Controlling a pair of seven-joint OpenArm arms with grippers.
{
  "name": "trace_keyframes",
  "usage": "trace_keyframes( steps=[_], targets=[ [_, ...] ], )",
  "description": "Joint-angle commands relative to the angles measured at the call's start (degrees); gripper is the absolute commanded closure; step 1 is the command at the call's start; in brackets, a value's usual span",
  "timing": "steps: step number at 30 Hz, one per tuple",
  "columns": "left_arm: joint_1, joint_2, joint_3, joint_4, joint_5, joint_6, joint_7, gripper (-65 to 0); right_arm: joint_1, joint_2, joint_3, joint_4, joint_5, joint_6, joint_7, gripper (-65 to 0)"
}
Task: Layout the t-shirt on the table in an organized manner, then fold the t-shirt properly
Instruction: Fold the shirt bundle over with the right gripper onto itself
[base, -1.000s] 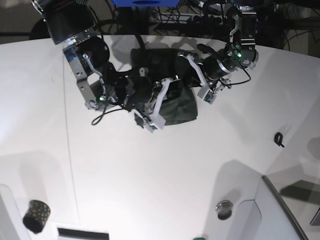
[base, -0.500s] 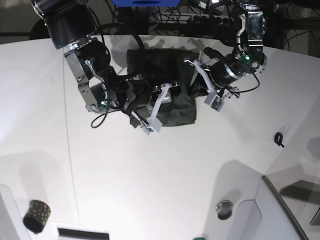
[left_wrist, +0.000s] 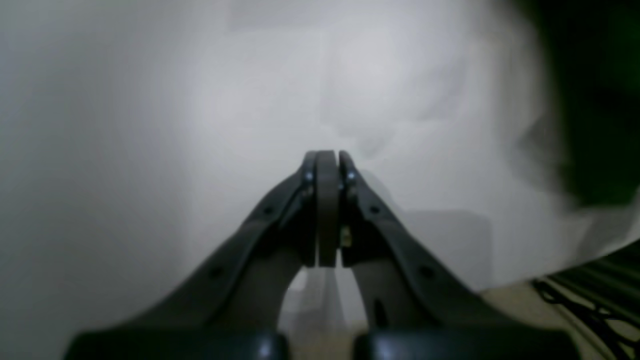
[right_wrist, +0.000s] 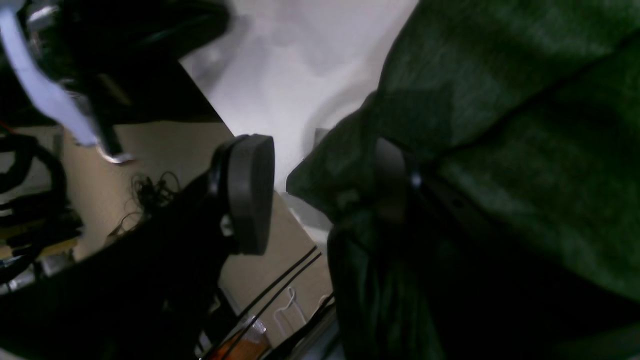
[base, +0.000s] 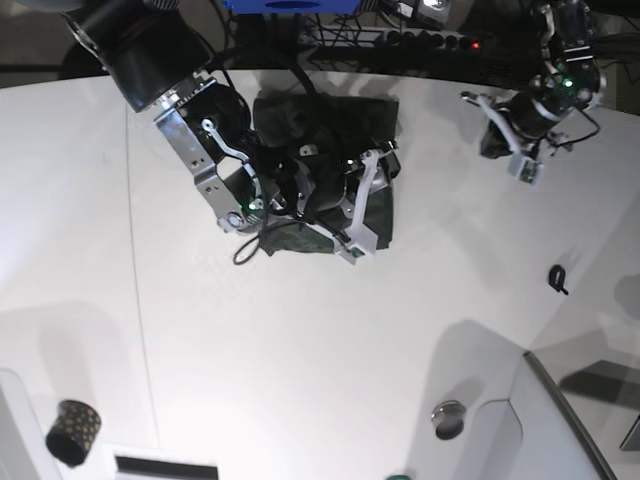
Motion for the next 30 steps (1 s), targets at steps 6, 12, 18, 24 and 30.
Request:
trace_keyframes(
  steps=[6,12,18,24,30],
  targets=[
    [2.7,-0.5,-9.6,1.0,-0.8,-2.9,-1.2,0.0,1.5,1.1,-0.1,10.5,1.0,-0.2,0.1,-27.2],
    [2.7,-0.1,-18.4,0.3,-0.8,-2.9,-1.2,0.0,-4.0,11.3,3.5,26.2,1.1,-15.9,0.9,0.0],
    [2.7,-0.1,-19.8,0.3,-0.8,-2.9,-1.2,0.0,-9.1,20.0,11.1,20.0,1.0,-16.0,13.2,-0.5],
    [2.2,1.0,-19.6,0.4,-0.8,-2.9,-1.2,0.0,-7.9,19.1,10.8,9.9,1.1,-12.8,16.7,-0.5],
    [1.9,1.1,-19.6,-0.7,-0.8,-2.9,-1.2,0.0,-6.5,14.9,10.5,8.5,1.0,-12.2,16.3,-0.5]
  ],
)
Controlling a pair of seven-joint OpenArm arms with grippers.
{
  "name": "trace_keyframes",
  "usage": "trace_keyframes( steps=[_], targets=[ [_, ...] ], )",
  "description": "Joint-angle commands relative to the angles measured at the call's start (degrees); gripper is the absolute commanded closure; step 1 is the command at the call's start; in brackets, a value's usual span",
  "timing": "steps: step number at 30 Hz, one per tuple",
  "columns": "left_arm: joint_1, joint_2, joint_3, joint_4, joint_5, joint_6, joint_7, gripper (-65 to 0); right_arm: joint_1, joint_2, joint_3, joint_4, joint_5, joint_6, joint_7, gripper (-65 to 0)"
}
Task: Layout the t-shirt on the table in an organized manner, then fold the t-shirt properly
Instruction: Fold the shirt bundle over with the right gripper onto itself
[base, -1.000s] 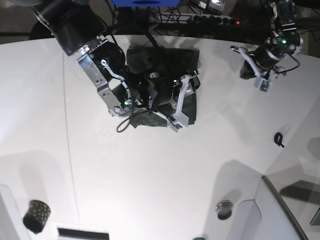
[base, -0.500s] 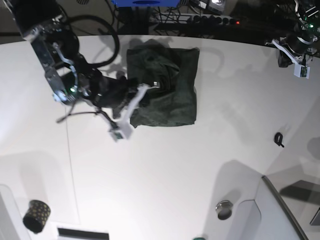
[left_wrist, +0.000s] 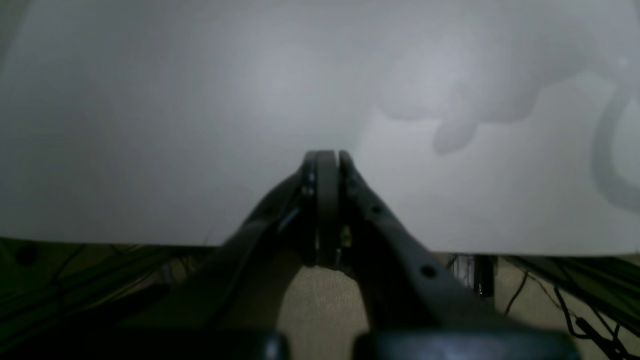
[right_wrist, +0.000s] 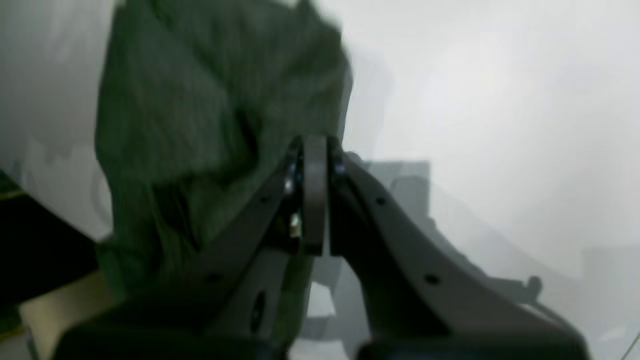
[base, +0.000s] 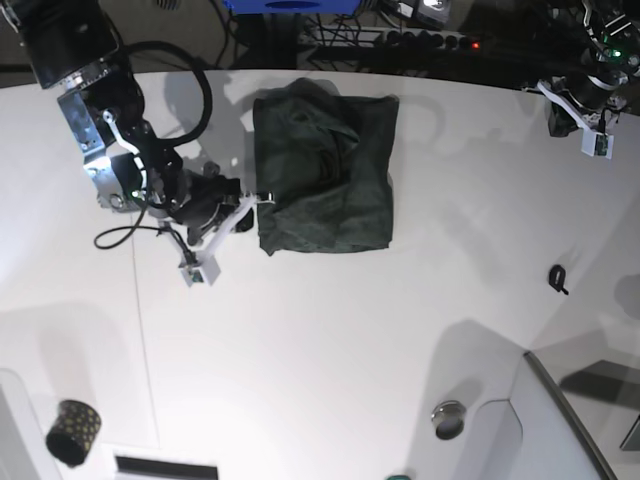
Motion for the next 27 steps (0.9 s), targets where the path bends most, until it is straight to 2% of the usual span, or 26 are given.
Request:
trace_keyframes(
  steps=[1,4,7,14,22,25,27],
  targets=[
    [0.4,-0.8,-0.3,0.5,-0.6,-0.3,-1.0,0.0,1.4,-0.4,-1.0,0.7,0.6,0.5,0.4,-0.5],
    [0.6,-0.8,-0.3,0.3,-0.6,-0.3,-1.0,0.0,4.6,-0.9,-6.6,-1.9,0.6,0.1,0.6,-0.5],
    [0.7,-0.8,-0.3,0.3,-0.6,-0.3,-1.0,0.0,6.4,-2.8,-9.2,-4.7,0.7,0.1,0.6,-0.5],
    [0.7,-0.8,-0.3,0.0,-0.6,-0.3,-1.0,0.0,9.3,-7.5,-14.0,-6.0,0.6,0.1,0.4,-0.5],
    [0.5,-0.8,-0.3,0.0,-0.6,-0.3,-1.0,0.0,16.2,-14.1,-23.4,-16.0,0.6,0.2,1.0,-0.3],
    [0.5,-0.8,-0.5,0.0,-0.6,-0.3,-1.0,0.0,16.8,-13.8,-25.8,-11.4,0.7,-0.3,0.3,-0.3],
    [0.5,-0.8,-0.6,0.0,-0.6,-0.3,-1.0,0.0,14.8,-10.4,-25.6,-5.3,0.8,-3.9,-2.2,-0.3]
  ],
)
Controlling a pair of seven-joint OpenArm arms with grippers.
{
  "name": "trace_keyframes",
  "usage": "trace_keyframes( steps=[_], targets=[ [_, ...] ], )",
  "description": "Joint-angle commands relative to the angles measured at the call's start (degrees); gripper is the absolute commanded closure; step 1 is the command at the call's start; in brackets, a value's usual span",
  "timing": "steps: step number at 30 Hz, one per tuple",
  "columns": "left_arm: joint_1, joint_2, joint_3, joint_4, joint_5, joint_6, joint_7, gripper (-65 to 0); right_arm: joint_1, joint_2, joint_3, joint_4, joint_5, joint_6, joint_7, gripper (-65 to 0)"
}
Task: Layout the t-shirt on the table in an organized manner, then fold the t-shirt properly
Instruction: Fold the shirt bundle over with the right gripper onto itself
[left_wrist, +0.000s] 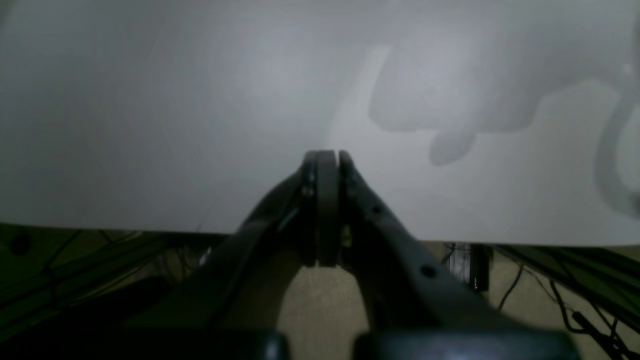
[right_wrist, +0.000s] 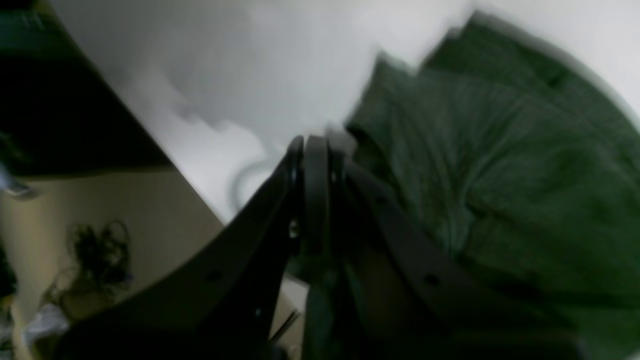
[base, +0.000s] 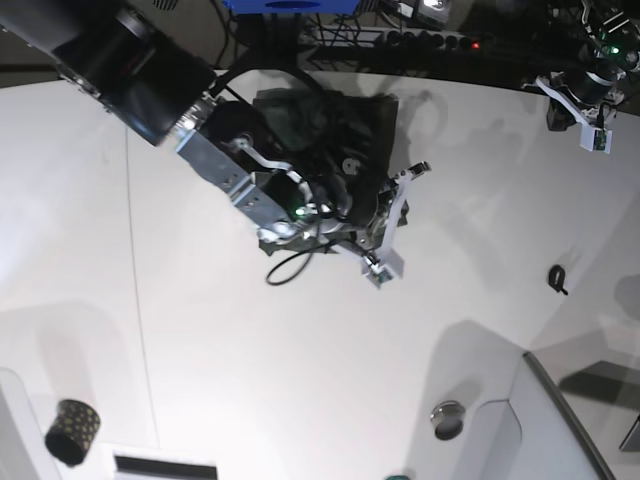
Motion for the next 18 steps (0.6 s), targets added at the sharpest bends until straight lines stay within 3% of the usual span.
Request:
trace_keyframes(
  steps=[1,4,9,15,18],
  targets=[
    [0.1,-1.0,-0.5,0.7,-0.6,-0.3,-1.0,0.0,-0.6,2.6,0.5,3.3,-0.2,-2.4,-1.4,-0.3],
    [0.1,-1.0,-0.5,0.7,-0.6,-0.3,-1.0,0.0,-4.0,8.8,0.6,11.6,0.1,-7.2,-3.2,-0.3],
    [0.0,-1.2,-0.3,0.0,-0.6,-0.3,-1.1,0.0,-9.3,14.1,0.6,13.2,-0.2,-8.4,-2.9,-0.3],
    [-0.1,-1.2,-0.3,0.0,-0.6,-0.3,-1.1,0.0,-11.0,14.0,0.4,13.1,-0.2,-8.2,-2.9,-0.3],
    [-0.1,-1.2,-0.3,0.0,-0.6,-0.3,-1.1,0.0,-10.7,12.4,0.1,12.1,-0.2,-8.1,-2.9,-0.3]
  ],
)
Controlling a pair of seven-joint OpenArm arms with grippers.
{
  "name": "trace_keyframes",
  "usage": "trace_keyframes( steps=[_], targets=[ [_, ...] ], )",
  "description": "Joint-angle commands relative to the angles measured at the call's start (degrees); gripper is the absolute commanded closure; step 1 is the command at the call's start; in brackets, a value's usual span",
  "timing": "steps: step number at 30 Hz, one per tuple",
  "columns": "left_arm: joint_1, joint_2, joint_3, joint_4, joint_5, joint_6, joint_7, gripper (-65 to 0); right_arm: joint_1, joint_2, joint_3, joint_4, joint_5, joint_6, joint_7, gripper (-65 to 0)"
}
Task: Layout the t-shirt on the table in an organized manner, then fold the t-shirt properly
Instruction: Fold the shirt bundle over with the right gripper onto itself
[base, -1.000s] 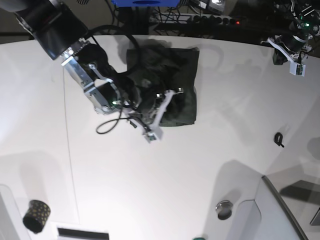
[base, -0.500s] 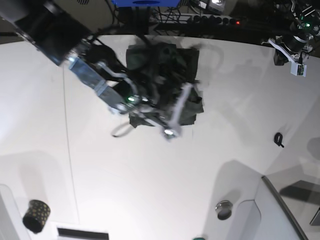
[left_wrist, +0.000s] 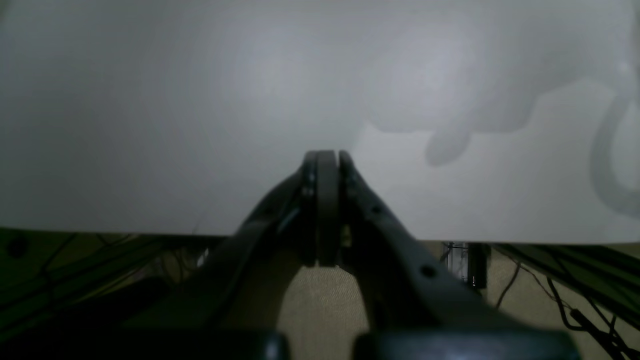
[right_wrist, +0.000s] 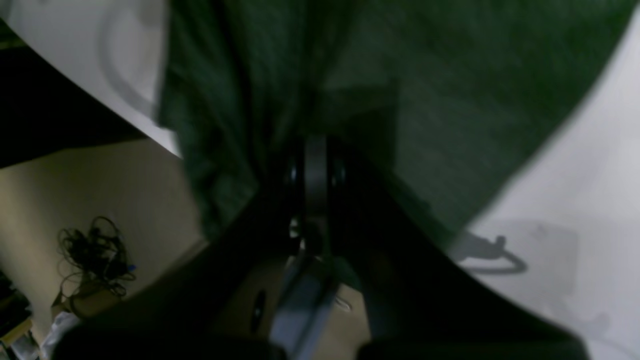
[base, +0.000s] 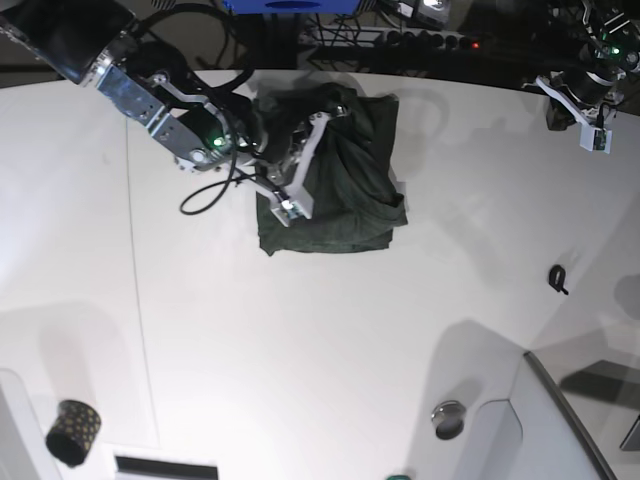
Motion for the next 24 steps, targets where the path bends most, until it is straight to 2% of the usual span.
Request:
trace_keyframes(
  steps=[1,3,6,9,15,20,22,24],
  targets=[
    [0.1,-0.9,-0.3,0.8,-0.6,-0.3,-0.9,0.0,0.8,-0.9,-0.1,-0.9,0.4,0.3,0.6,-0.3],
    [0.1,-0.9,-0.3,0.8,-0.6,-0.3,-0.9,0.0,1.2,-2.5,-0.1,-4.0,0.4,2.1,0.6,-0.3],
    [0.2,-0.9,-0.3,0.8,-0.6,-0.3,-0.9,0.0,1.3,-4.6,-0.1,-8.2,0.4,6.9,0.6,-0.3],
    [0.2,-0.9,-0.5,0.8,-0.6,-0.3,-0.9,0.0,1.5,-7.1,-0.2,-9.6,0.3,9.0,0.6,-0.3],
    [0.2,-0.9,-0.3,0.8,-0.6,-0.3,-0.9,0.0,5.9,-11.0,-5.4,-10.1,-3.6,10.2,0.1,-0.3],
    [0.2,-0.9,-0.3,0.8,-0.6,-0.3,-0.9,0.0,10.8,-15.1,-10.0,-16.1,-3.5,10.8,0.2,-0.2],
    [0.2,-0.9,-0.3,0.8,-0.6,-0.3,-0.9,0.0,12.2,-15.7,-11.6,-16.4,-3.5,13.3,0.2,-0.2],
    [0.2,-1.0,-0.7,0.8,-0.6,-0.3,-0.9,0.0,12.7,-15.4,-11.3,-13.9,-3.5,13.9,0.1,-0.2]
  ],
)
